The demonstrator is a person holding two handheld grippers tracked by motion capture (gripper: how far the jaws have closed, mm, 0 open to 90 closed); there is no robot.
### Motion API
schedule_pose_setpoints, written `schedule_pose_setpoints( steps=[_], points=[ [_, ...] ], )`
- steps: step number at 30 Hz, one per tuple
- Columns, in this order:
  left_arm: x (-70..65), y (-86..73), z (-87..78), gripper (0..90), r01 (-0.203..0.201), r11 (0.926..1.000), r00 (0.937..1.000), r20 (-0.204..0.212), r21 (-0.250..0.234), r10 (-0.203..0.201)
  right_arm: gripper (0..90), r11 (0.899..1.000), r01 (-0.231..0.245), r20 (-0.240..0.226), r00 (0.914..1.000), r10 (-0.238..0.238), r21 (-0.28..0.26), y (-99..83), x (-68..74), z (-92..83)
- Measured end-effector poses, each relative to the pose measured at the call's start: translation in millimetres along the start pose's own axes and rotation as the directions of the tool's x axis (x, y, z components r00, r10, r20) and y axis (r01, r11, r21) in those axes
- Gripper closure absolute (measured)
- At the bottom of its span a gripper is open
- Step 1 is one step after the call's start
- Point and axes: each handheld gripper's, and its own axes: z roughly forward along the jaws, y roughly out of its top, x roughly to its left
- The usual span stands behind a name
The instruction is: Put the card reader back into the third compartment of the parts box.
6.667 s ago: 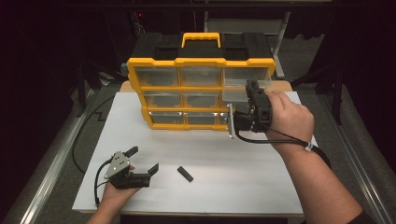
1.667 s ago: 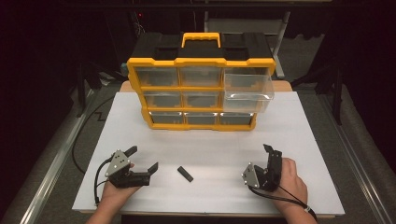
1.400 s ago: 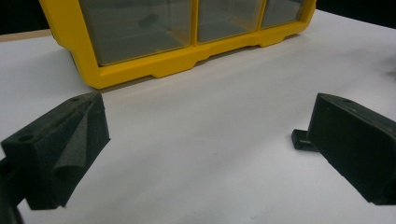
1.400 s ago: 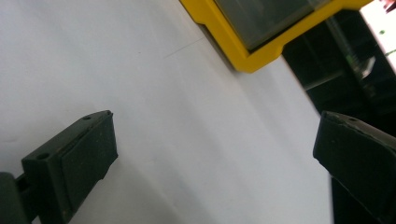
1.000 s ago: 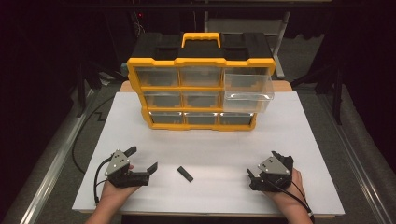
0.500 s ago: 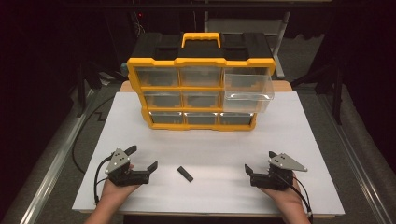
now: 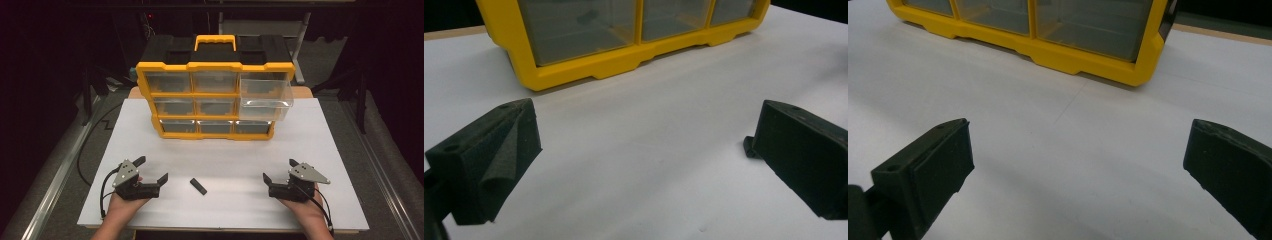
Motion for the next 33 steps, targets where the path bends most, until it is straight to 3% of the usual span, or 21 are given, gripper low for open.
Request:
schedule_pose_setpoints(
  steps=[7, 13, 15, 23, 30, 33],
  points=[
    [0.2, 0.0, 2.4, 0.3, -0.004, 1.0, 1.0, 0.004, 0.006, 0.004, 0.0, 1.0, 0.019, 0.016, 0.9997, -0.019, 0.013, 2.0, 1.5, -1.6],
    [0.2, -1.1, -0.7, 0.3, -0.01, 0.9999, 0.9999, -0.001, -0.002, 0.01, 0.7, 0.996, 0.026, 0.015, 0.9995, -0.028, 0.088, 4.1, 2.9, -0.1],
    [0.9, -0.7, -0.3, 0.3, -0.007, 1.0, 1.0, 0.0, -0.002, 0.007, 0.7, 0.989, 0.023, 0.0, 0.9997, -0.023, 0.143, 3.4, 4.2, 3.8],
    [0.3, -1.0, -1.1, 0.3, -0.009, 0.9999, 0.9999, 0.008, -0.005, 0.009, 0.2, 0.97, 0.005, -0.034, 0.9994, 0.004, 0.244, -0.9, 3.4, 9.4],
    [-0.4, -0.9, -0.3, 0.3, -0.009, 0.9999, 0.9999, 0.013, -0.007, 0.009, 0.2, 0.97, 0.031, -0.075, 0.9971, -0.013, 0.241, 0.3, 11.2, 8.1],
    [-1.2, -0.6, 0.1, 0.3, -0.008, 0.9999, 0.9999, 0.013, -0.013, 0.008, 0.6, 0.972, 0.062, -0.082, 0.9956, -0.044, 0.228, 1.3, 17.0, 8.1]
  ],
)
